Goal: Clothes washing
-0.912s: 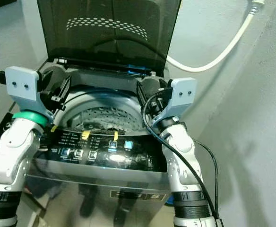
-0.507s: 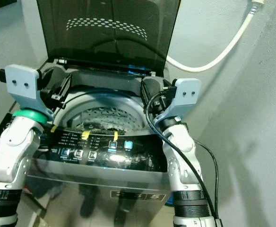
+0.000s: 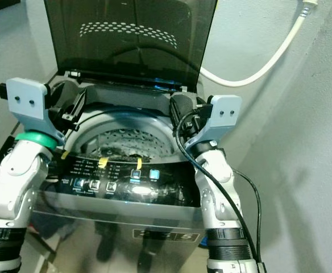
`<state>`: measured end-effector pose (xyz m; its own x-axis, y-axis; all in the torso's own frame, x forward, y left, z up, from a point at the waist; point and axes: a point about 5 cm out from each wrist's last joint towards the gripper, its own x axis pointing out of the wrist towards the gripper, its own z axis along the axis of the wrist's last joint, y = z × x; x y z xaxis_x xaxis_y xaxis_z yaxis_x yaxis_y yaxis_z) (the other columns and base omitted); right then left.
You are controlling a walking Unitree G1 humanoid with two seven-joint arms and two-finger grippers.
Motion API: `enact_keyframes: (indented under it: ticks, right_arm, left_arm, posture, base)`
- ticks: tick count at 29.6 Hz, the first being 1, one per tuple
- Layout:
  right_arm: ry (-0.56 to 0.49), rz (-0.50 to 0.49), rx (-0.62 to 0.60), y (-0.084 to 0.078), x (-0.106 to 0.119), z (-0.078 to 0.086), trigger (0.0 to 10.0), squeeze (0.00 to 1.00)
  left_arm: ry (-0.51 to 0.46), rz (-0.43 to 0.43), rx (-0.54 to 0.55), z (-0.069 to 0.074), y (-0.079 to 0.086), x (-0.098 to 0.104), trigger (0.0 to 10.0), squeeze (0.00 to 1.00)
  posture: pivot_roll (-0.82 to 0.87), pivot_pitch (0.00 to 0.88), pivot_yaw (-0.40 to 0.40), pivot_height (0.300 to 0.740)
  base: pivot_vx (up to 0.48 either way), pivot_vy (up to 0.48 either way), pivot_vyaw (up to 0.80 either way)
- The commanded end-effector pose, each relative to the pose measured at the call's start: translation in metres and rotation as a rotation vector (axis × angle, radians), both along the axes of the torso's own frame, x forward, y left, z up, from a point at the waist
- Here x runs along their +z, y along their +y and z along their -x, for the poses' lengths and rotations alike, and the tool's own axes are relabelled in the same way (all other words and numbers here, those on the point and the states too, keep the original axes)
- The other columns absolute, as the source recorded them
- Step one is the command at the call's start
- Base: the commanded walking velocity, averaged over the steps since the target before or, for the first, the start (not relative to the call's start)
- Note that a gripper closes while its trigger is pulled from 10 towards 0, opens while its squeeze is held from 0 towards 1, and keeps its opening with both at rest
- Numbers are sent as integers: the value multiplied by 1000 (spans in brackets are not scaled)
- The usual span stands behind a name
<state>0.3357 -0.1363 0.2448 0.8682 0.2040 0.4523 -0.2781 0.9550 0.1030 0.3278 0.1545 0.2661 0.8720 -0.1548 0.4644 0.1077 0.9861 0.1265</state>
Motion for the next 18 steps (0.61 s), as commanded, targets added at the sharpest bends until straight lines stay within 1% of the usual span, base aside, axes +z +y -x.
enact_keyframes:
  ticks: [1, 18]
  right_arm:
    - [-7, -1, 2, 0, 0, 0, 10000, 0]
    - [-3, 3, -13, -1, -2, 4, 10000, 0]
  left_arm:
    - [6, -2, 4, -1, 1, -2, 10000, 0]
    - [12, -4, -7, -1, -2, -3, 10000, 0]
  posture:
    - [37, 0, 12, 740]
    - [29, 0, 21, 740]
  base:
    - [0, 0, 0]
    - [0, 0, 0]
